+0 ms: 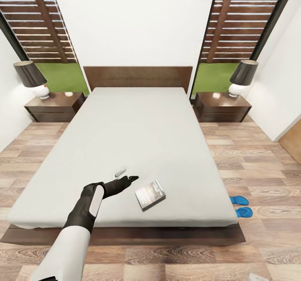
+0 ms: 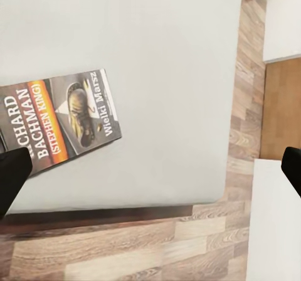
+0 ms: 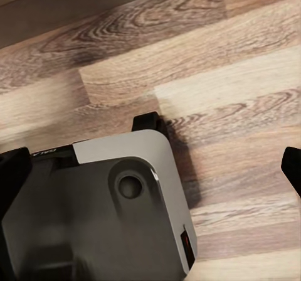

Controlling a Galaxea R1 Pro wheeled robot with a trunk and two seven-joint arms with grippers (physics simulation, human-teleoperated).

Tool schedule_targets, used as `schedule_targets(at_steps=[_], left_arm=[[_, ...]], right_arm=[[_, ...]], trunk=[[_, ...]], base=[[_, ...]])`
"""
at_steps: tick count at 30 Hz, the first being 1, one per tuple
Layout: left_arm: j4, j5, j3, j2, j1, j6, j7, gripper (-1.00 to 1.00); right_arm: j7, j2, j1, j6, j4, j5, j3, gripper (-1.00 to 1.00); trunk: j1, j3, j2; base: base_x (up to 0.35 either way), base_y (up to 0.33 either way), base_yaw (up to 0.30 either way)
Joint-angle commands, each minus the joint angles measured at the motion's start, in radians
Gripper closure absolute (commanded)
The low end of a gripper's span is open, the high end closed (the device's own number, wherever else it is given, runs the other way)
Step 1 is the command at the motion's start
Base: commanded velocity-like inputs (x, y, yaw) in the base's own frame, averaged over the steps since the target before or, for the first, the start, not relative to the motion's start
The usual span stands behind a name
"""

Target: In the bedroom, move the book from the bed onto either nightstand, and place the two sandals side by side next to the bed.

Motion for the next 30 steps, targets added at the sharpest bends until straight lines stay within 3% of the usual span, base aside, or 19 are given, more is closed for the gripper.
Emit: schedule_targets(at_steps=[1, 22, 30], left_arm=[[-0.001, 0.001, 0.005, -0.001, -0.001, 0.008, -0.003, -1.0], [-0.001, 0.001, 0.005, -0.001, 0.0, 0.008, -0.003, -1.0], [-0.001, 0.001, 0.005, -0.001, 0.0, 0.008, -0.003, -1.0]], right_arm=[[0.007, 0.0, -0.002, -0.004, 0.004, -0.009, 0.008, -1.0], [0.007, 0.0, -0.002, -0.004, 0.004, -0.008, 0.008, -1.0], [0.007, 0.0, -0.002, -0.004, 0.004, -0.009, 0.008, -1.0]], trunk=[[0.0, -0.003, -0.002], [0.0, -0.036, -0.002], [0.0, -0.042, -0.002]], base=[[0.0, 0.0, 0.0], [0.0, 0.0, 0.0], [0.127, -0.122, 0.0]])
